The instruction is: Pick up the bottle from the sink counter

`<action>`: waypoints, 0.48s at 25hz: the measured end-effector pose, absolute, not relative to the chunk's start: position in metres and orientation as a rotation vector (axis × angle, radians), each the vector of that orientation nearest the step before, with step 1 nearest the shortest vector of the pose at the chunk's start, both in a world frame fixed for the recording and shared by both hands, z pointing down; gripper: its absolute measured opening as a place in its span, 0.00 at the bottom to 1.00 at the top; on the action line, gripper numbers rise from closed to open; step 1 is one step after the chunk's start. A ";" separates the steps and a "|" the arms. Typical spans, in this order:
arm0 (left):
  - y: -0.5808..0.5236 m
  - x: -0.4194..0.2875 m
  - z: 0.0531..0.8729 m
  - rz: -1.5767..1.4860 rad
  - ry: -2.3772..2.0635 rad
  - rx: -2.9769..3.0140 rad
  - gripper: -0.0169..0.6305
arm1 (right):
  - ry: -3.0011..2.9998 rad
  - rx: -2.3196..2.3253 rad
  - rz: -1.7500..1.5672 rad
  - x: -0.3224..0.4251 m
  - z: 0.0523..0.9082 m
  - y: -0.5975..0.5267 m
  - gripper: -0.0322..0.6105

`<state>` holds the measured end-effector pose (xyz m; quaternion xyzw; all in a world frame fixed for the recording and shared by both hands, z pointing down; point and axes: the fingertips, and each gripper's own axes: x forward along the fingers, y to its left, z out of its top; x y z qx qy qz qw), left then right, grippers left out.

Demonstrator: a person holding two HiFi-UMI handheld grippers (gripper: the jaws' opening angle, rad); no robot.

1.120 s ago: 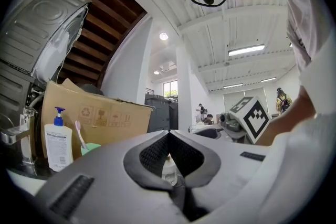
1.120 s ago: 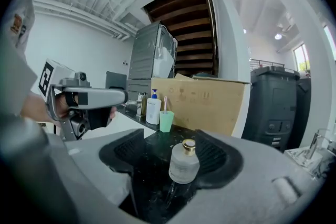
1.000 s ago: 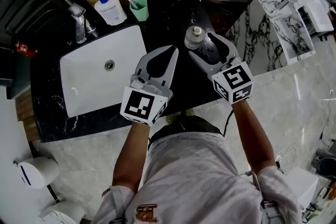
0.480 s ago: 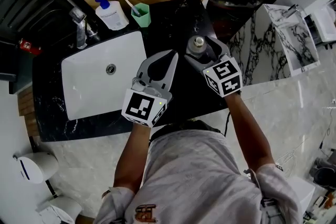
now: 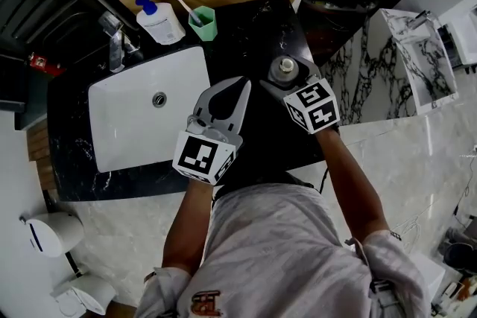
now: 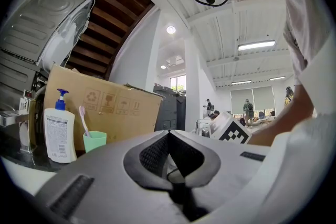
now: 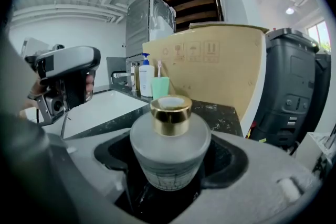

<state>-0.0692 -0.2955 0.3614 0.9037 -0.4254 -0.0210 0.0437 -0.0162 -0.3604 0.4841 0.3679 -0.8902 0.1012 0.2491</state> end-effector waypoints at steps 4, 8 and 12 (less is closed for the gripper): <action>-0.295 -0.070 0.365 -0.058 -1.302 2.762 0.03 | -2.429 1.006 0.285 -0.015 0.484 -0.363 0.60; -0.296 -0.071 0.366 -0.057 -1.309 2.754 0.03 | -2.432 1.012 0.284 -0.015 0.484 -0.364 0.58; -0.295 -0.071 0.366 -0.053 -1.312 2.753 0.03 | -2.432 1.023 0.293 -0.014 0.484 -0.364 0.57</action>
